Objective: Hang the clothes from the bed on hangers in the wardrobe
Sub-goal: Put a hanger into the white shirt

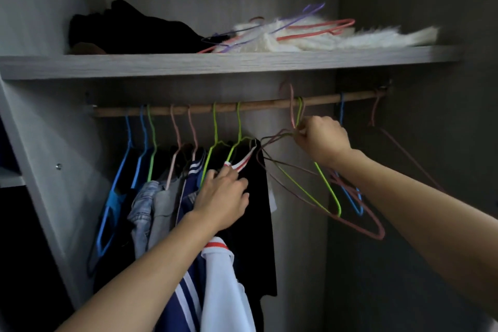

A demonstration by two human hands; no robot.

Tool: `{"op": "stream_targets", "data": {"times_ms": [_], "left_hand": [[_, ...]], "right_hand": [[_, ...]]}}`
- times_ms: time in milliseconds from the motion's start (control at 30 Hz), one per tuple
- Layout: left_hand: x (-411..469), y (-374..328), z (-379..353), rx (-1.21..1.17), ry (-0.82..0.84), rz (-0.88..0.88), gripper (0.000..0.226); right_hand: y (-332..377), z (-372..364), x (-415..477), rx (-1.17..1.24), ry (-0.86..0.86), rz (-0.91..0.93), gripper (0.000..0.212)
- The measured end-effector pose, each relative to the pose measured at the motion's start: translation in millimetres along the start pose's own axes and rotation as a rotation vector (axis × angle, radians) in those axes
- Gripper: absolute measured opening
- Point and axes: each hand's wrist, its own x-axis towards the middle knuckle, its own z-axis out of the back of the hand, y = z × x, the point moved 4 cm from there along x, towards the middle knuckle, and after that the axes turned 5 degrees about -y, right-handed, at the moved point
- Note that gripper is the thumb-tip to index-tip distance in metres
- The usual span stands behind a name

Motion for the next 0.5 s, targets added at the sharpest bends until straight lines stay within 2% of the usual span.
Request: {"op": "stream_targets", "data": {"times_ms": [133,267,367,500], "left_hand": [[-17.6,-18.2,-2.9,-0.035,-0.035,-0.006,0.035],[-37.2,-45.6,-6.7,0.055,-0.037,0.016,0.017],[-45.0,-82.5,-0.4,0.04,-0.054,0.033,0.013],[-55.6,-163.9,6.5,-0.102,0.094,0.025,0.023]], "right_hand": [[-14.7,9.7,-50.3,-0.034,-0.001,-0.019,0.028],[-46.7,28.6,-103.3,-0.064,0.052,-0.007,0.027],[-84.7,51.4,-146.2,-0.061,0.092,0.013,0.022],[-151.7,97.0,-210.6,-0.101,0.13,-0.02,0.018]]}}
